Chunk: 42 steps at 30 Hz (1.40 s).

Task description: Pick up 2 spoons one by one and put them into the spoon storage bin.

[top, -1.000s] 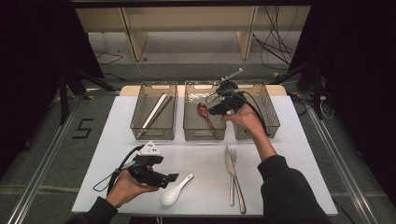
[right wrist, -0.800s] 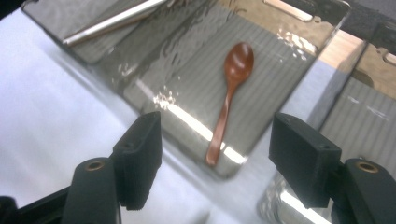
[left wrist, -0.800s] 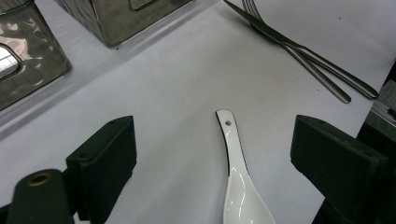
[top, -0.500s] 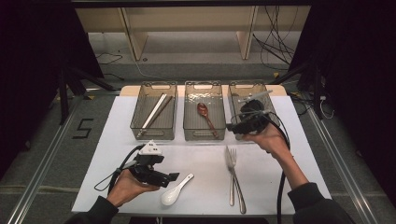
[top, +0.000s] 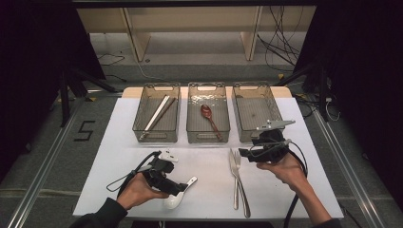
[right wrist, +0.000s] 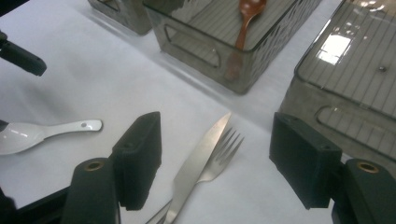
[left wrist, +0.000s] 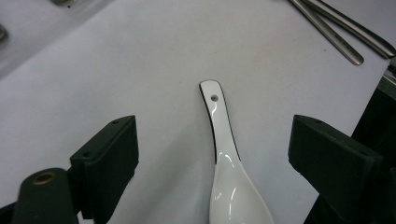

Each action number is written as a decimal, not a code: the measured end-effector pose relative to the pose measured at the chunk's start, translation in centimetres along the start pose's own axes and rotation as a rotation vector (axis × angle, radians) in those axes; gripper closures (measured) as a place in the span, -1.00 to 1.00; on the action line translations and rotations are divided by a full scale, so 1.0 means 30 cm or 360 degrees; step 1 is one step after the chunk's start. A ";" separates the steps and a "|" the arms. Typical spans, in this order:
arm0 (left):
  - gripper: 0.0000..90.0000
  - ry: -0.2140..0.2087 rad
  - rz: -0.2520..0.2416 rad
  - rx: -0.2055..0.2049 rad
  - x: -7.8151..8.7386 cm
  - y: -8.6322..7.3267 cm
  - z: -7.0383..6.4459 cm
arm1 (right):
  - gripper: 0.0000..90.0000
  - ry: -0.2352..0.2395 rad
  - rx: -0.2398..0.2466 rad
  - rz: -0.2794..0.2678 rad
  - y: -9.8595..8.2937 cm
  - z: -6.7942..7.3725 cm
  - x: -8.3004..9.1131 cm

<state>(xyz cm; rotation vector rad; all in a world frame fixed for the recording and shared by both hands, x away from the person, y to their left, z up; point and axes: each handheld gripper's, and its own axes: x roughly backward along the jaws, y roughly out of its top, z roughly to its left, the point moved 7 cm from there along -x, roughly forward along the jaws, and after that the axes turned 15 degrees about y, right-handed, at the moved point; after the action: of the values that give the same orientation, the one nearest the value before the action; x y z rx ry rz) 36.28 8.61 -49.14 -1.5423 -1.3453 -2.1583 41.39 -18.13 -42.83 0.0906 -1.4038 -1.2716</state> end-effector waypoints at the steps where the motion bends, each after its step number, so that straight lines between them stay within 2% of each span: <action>1: -0.65 -0.0002 0.0009 0.0009 -0.002 -0.002 -0.001 | -0.23 0.0003 0.0004 -0.0004 -0.009 0.004 0.000; 6: -0.63 -0.0014 0.0062 -0.0012 -0.016 -0.014 -0.007 | -0.24 0.0020 -0.0006 -0.0063 -0.042 0.030 -0.001; 16: -0.55 -0.0019 0.0122 -0.0016 -0.036 -0.018 -0.018 | -0.26 0.0023 -0.0014 -0.0098 -0.106 0.062 -0.003; 17: -0.55 -0.0020 0.0130 -0.0038 -0.038 -0.018 -0.020 | -0.26 0.0024 -0.0020 -0.0099 -0.112 0.063 -0.002; 24: -0.45 -0.0040 0.0168 -0.0050 -0.053 -0.015 -0.039 | -0.30 0.0035 -0.0036 -0.0081 -0.142 0.072 0.003; 40: 0.01 -0.0065 0.0316 -0.0153 -0.096 -0.024 -0.061 | -0.34 0.0015 -0.0097 0.0013 -0.192 0.071 0.009; 42: 0.04 -0.0077 0.0327 -0.0142 -0.100 -0.025 -0.065 | -0.34 0.0009 -0.0094 0.0023 -0.196 0.072 0.010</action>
<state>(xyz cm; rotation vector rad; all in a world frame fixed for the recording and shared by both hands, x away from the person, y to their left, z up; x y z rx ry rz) 35.88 6.58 -52.14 -1.6938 -1.0641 -2.0924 36.22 -19.40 -46.15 0.0435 -1.3587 -1.2988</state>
